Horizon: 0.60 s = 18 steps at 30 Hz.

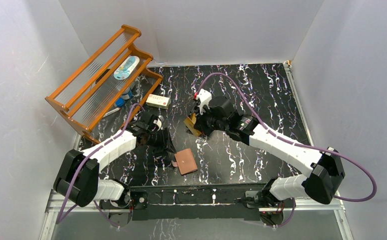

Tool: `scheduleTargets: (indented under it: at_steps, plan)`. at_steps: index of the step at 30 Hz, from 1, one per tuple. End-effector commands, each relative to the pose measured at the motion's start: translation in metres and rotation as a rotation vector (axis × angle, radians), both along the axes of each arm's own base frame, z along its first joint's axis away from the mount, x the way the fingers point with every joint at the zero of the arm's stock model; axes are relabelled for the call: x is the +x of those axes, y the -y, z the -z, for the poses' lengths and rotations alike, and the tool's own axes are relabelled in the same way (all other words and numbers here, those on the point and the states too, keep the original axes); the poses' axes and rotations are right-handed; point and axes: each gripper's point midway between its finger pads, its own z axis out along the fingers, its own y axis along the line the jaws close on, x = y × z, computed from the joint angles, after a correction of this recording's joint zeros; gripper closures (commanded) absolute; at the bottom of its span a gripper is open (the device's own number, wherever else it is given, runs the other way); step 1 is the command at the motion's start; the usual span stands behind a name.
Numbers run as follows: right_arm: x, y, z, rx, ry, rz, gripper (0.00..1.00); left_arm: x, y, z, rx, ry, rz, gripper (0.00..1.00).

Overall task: Put the credit cards into the card holder
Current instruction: Pick up the credit card from the storage box, then open the card holder at the center of the board.

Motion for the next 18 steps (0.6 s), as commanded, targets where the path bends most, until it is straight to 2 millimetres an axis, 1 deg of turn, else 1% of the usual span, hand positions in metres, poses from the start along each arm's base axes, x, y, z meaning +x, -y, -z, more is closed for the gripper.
scheduleTargets:
  at_steps: [1, 6, 11, 14, 15, 16, 18]
  plan:
    - [0.006, 0.005, -0.014, 0.115, -0.070, 0.180, 1.00, -0.017, 0.003, 0.001, -0.050, -0.054, -0.003, 0.53]
    - [0.000, 0.008, -0.013, 0.145, -0.106, 0.197, 1.00, -0.029, 0.010, 0.004, -0.105, -0.090, -0.018, 0.52]
    - [-0.004, 0.011, 0.000, 0.133, -0.156, 0.229, 1.00, -0.034, 0.013, 0.011, -0.098, -0.104, -0.031, 0.51]
    - [-0.007, 0.013, 0.006, 0.147, -0.190, 0.256, 1.00, -0.037, 0.017, 0.016, -0.097, -0.118, -0.030, 0.52]
    - [-0.009, 0.014, 0.007, 0.152, -0.201, 0.258, 1.00, -0.037, 0.018, 0.017, -0.099, -0.120, -0.028, 0.55]
    - [-0.011, 0.015, 0.009, 0.152, -0.212, 0.266, 1.00, -0.038, 0.020, 0.017, -0.101, -0.121, -0.026, 0.60]
    - [-0.014, 0.017, 0.013, 0.143, -0.239, 0.281, 1.00, -0.038, 0.023, 0.016, -0.106, -0.125, -0.026, 0.72]
